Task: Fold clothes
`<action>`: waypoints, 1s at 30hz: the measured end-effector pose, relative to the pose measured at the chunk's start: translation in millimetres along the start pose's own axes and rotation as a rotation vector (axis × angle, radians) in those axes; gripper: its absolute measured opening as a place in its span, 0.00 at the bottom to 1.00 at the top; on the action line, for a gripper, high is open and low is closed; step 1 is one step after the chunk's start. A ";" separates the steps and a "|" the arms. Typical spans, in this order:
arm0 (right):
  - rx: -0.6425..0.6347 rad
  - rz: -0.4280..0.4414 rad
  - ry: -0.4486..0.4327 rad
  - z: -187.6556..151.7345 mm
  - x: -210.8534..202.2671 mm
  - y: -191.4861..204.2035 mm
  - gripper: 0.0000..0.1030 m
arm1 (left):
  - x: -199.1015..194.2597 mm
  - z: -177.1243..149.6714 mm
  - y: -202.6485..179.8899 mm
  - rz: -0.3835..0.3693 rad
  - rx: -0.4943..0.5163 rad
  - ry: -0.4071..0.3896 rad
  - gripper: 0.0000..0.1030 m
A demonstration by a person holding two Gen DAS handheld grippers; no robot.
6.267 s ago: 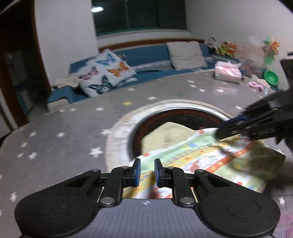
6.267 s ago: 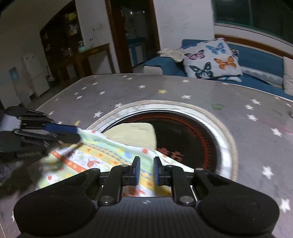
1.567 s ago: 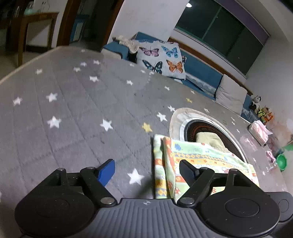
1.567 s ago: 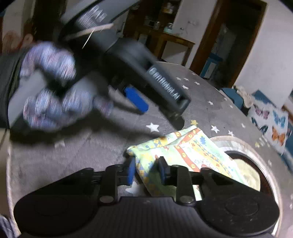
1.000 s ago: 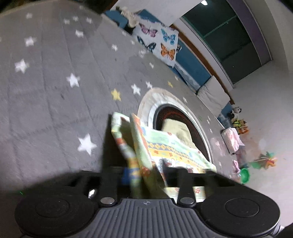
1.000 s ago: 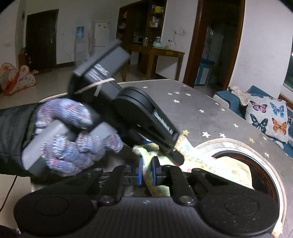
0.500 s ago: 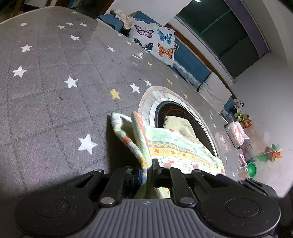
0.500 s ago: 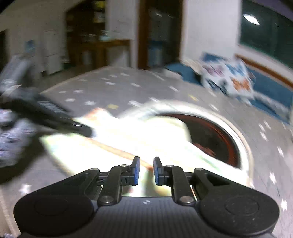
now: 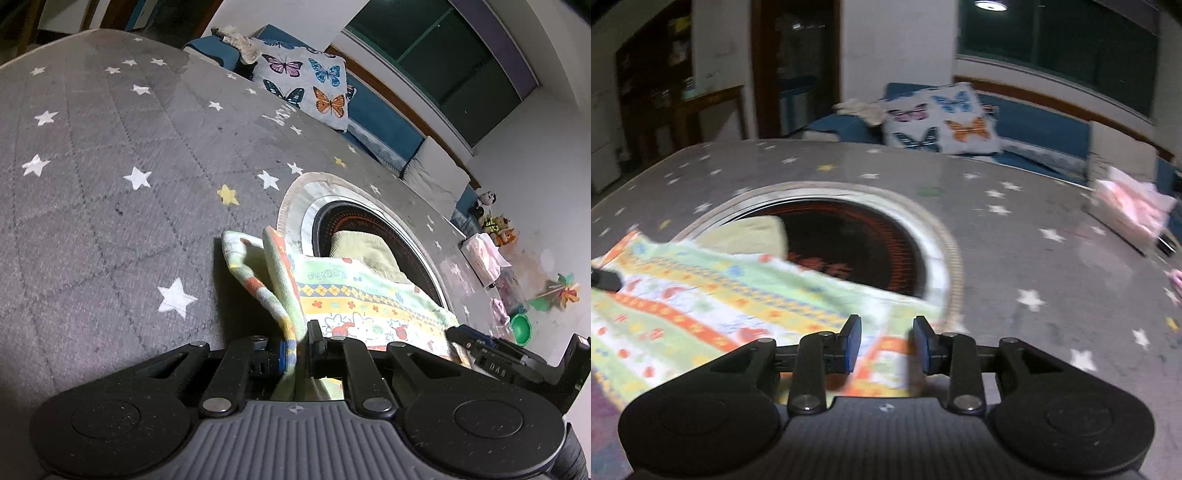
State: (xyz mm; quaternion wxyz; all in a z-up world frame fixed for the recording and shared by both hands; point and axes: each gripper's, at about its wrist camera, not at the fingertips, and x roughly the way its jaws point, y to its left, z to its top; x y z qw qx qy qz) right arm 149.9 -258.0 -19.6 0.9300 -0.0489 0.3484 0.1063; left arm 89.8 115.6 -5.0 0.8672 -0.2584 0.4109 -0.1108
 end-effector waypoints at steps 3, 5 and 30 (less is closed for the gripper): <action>0.044 -0.018 -0.004 -1.1 -0.4 -10.0 0.39 | 0.1 0.3 -0.9 0.005 0.012 -0.001 0.11; 0.074 0.007 0.005 -1.6 1.4 -13.1 0.39 | 0.3 0.2 -1.4 0.006 0.016 -0.003 0.11; 0.074 0.009 -0.149 12.2 -68.6 -17.9 0.06 | -18.1 21.4 -104.3 -0.063 0.238 -0.102 0.09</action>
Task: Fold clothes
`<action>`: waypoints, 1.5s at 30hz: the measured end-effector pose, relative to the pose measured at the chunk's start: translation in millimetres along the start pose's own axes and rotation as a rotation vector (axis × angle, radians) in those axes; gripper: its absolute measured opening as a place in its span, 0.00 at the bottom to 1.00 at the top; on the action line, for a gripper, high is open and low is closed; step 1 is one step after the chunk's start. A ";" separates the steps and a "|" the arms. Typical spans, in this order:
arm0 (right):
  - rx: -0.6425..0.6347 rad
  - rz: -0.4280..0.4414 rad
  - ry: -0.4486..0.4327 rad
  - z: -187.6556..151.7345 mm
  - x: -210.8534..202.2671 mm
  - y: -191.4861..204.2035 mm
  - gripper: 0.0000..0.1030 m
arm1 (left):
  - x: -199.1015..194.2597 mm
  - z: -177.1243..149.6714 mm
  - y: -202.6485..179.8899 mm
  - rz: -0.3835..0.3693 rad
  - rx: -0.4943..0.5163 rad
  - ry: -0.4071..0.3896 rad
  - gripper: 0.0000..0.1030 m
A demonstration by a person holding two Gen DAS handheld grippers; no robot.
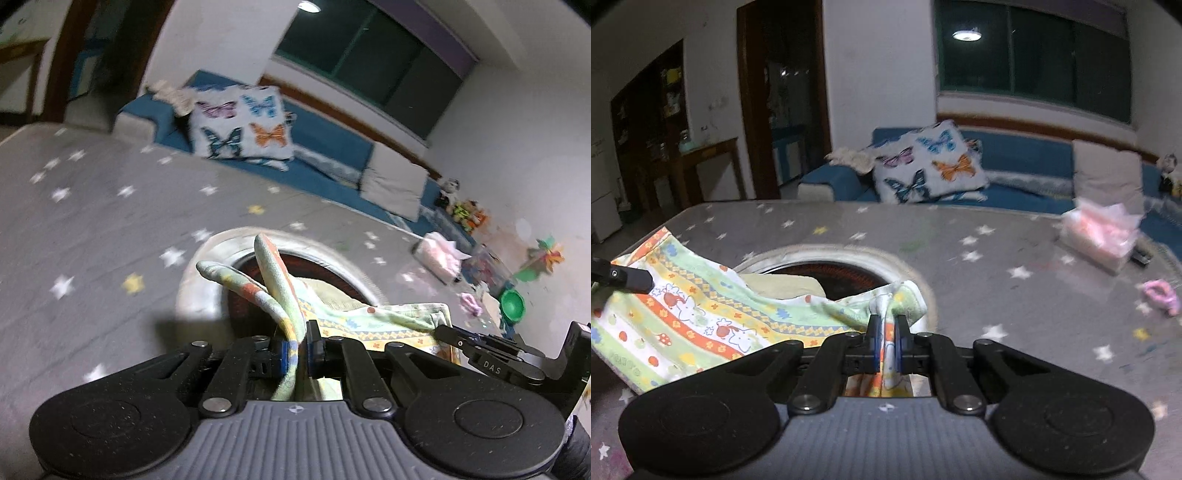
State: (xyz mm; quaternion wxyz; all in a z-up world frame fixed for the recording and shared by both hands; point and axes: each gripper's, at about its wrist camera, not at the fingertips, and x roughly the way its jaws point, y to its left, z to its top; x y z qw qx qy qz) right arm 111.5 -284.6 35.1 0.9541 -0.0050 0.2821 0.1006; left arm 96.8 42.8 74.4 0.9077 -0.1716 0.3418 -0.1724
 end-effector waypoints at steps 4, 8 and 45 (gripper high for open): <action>0.007 -0.075 -0.032 8.1 -20.3 -30.3 0.06 | 20.8 10.8 -35.5 -0.031 0.042 0.015 0.09; 0.018 -0.153 -0.035 11.1 -33.2 -65.5 0.06 | 51.4 14.5 -69.1 -0.063 0.090 0.035 0.09; 0.256 -0.175 0.126 -8.6 58.4 -198.2 0.12 | 263.0 7.3 -219.0 -0.148 0.362 0.198 0.23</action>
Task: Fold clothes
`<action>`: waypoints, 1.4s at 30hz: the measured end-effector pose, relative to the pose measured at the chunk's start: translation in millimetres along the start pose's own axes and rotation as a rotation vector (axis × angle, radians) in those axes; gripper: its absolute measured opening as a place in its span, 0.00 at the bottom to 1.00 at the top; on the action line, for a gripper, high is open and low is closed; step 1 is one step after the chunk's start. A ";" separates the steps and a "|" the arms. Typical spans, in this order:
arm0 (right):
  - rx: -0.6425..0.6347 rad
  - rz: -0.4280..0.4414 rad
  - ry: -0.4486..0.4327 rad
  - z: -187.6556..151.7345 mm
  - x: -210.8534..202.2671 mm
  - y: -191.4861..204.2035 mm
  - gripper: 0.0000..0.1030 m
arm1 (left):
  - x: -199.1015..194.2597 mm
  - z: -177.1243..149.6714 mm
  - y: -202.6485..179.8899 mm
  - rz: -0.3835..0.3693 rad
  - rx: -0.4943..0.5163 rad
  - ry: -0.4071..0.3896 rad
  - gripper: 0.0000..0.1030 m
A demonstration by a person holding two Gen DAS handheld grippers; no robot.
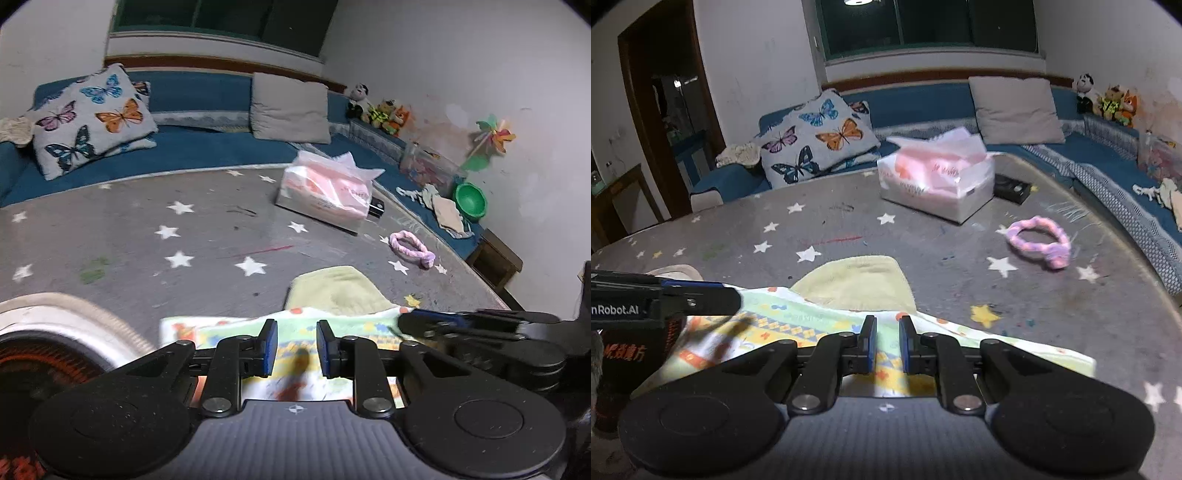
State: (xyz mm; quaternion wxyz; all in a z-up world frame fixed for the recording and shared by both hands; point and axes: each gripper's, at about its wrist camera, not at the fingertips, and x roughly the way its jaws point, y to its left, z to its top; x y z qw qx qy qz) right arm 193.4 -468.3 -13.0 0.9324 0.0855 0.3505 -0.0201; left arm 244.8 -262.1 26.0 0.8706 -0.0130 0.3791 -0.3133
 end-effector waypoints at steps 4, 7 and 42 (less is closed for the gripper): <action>-0.027 -0.012 0.011 -0.8 12.2 4.8 0.15 | 27.9 -0.8 -0.8 0.018 0.011 0.053 0.23; -0.057 -0.014 0.003 -0.9 4.9 10.2 0.21 | 28.1 -5.2 1.9 0.021 0.006 0.048 0.23; -0.167 -0.010 -0.060 -104.4 -107.8 81.3 0.85 | -108.4 -110.9 -14.3 0.151 0.099 -0.030 0.65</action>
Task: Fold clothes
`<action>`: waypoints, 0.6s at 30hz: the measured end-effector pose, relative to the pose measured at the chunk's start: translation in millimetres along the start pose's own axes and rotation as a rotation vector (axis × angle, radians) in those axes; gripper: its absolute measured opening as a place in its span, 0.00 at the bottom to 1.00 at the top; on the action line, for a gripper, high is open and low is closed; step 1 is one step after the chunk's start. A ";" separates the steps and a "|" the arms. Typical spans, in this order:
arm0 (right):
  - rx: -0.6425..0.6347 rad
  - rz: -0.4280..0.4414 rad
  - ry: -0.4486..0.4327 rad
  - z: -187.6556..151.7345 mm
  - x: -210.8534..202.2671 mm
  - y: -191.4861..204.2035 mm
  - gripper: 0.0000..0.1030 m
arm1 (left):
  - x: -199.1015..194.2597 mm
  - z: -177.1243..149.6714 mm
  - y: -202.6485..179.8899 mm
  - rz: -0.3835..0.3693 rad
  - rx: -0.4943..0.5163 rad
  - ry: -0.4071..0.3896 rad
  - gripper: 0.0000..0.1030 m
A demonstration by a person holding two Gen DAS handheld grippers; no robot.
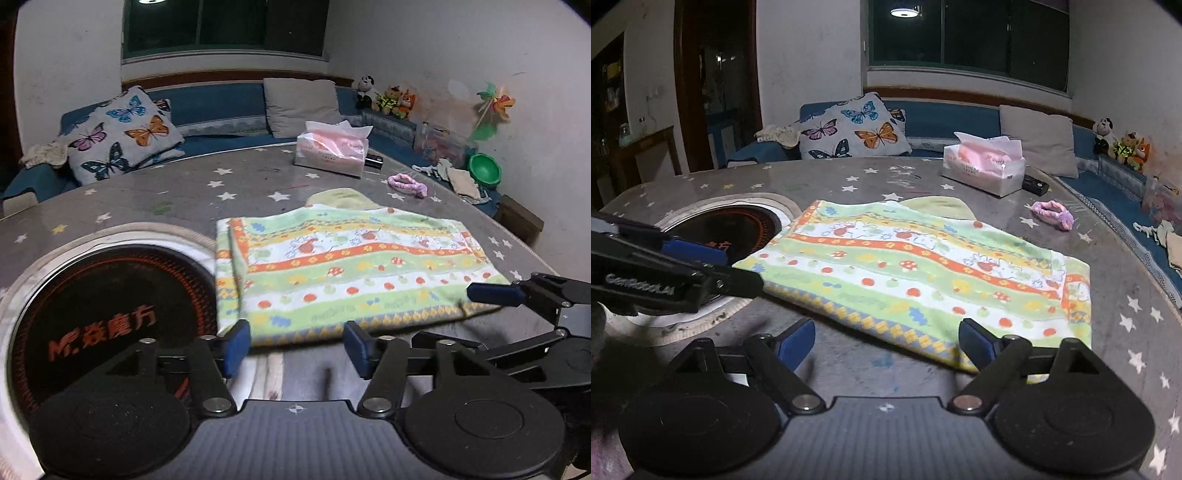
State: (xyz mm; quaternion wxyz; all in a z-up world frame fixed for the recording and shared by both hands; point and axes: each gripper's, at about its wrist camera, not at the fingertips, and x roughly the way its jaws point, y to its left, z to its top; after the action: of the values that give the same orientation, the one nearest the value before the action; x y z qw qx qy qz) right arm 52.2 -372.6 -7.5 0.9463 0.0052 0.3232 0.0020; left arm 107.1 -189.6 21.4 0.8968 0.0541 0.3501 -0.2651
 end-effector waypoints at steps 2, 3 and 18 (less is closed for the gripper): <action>0.006 -0.008 -0.008 -2.4 -2.8 4.3 0.90 | -7.2 -5.0 2.4 0.015 -0.006 -0.001 0.72; 0.010 -0.012 -0.009 -3.3 -4.5 6.0 0.93 | -10.8 -7.5 3.1 0.022 -0.008 -0.003 0.73; 0.065 -0.075 0.018 -23.4 -19.8 21.8 1.00 | -47.8 -41.3 3.6 0.076 -0.049 -0.019 0.97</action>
State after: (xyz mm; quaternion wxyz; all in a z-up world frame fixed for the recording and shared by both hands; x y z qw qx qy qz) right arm 22.2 -350.7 -13.7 0.9422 0.0239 0.3313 -0.0442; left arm 54.8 -153.9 21.6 0.9104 0.0426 0.3459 -0.2228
